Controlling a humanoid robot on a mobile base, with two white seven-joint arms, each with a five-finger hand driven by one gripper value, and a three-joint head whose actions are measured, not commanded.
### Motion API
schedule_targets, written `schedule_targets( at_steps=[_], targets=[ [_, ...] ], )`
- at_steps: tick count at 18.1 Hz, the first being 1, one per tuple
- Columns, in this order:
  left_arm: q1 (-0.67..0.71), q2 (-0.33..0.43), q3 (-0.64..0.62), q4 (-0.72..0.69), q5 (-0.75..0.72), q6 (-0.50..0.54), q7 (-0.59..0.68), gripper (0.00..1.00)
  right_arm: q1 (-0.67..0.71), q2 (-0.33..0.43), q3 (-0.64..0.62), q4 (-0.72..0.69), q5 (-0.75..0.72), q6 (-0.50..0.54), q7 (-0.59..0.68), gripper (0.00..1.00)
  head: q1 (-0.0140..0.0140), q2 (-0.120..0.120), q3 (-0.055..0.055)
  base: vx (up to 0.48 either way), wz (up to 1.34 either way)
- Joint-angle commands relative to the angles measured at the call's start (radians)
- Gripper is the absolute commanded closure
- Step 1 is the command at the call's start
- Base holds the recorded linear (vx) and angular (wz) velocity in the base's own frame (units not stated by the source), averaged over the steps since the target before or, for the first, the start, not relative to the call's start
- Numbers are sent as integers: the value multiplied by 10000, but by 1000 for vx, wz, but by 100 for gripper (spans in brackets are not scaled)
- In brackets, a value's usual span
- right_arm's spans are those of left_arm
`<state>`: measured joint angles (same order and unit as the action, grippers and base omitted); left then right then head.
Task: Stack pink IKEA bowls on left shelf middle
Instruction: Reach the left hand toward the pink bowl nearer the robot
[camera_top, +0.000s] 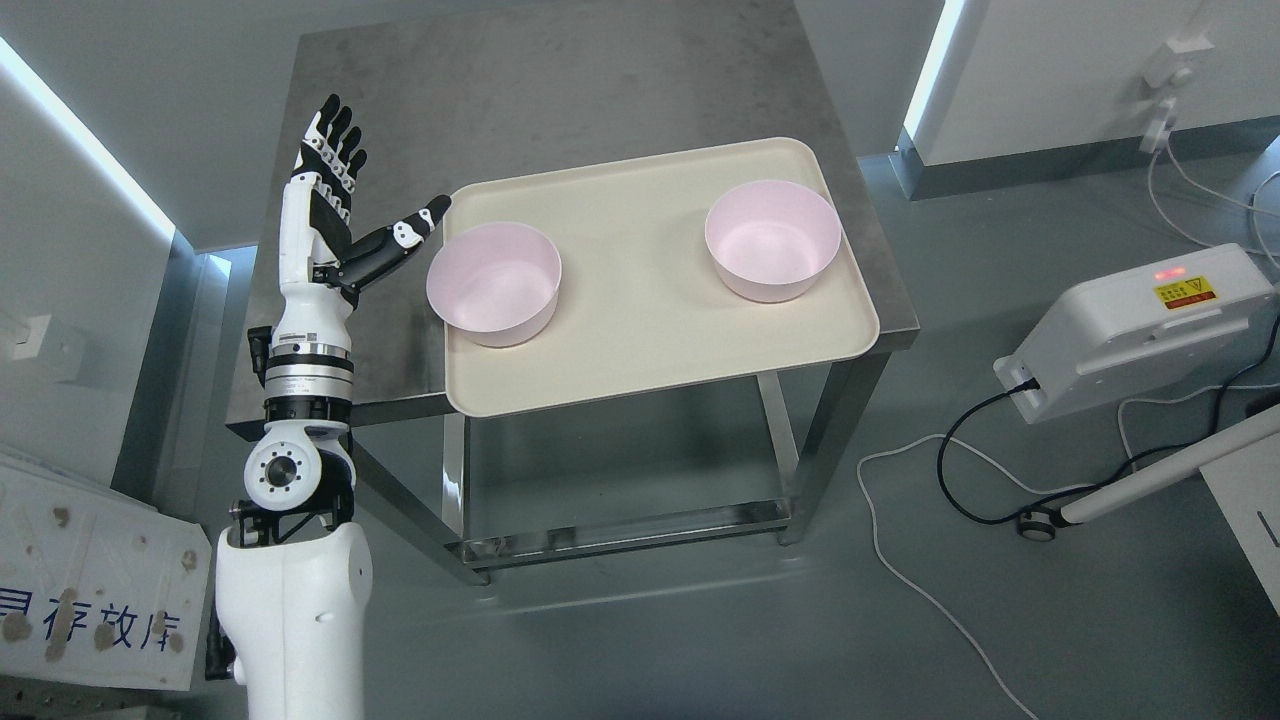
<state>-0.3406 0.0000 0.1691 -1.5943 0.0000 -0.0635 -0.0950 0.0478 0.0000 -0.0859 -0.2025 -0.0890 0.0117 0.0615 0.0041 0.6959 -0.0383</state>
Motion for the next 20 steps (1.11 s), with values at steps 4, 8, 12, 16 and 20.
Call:
schedule_targets(
  at_steps=[4, 8, 12, 16, 20],
  targets=[
    [-152, 1943, 855, 51, 107, 67, -1850, 0, 13, -175, 0, 0, 0, 5, -2, 0, 0, 0, 0, 36, 0],
    [-932, 3740, 795, 342, 123, 67, -4628, 0, -2, -175, 0, 0, 0, 5, -2, 0, 0, 0, 0, 0, 0],
    [-1639, 3912, 60, 343, 77, 450, -5323, 0, -2, -175, 0, 0, 0, 5, -2, 0, 0, 0, 0, -5, 0],
    [-1886, 3927, -1779, 327, 31, 985, -6027, 7, -2, -175, 0, 0, 0, 5, -2, 0, 0, 0, 0, 0, 0],
    [-1840, 3728, -2579, 358, -1178, 1540, -6106, 12, -2, -175, 0, 0, 0, 5, -2, 0, 0, 0, 0, 0, 0]
  ],
)
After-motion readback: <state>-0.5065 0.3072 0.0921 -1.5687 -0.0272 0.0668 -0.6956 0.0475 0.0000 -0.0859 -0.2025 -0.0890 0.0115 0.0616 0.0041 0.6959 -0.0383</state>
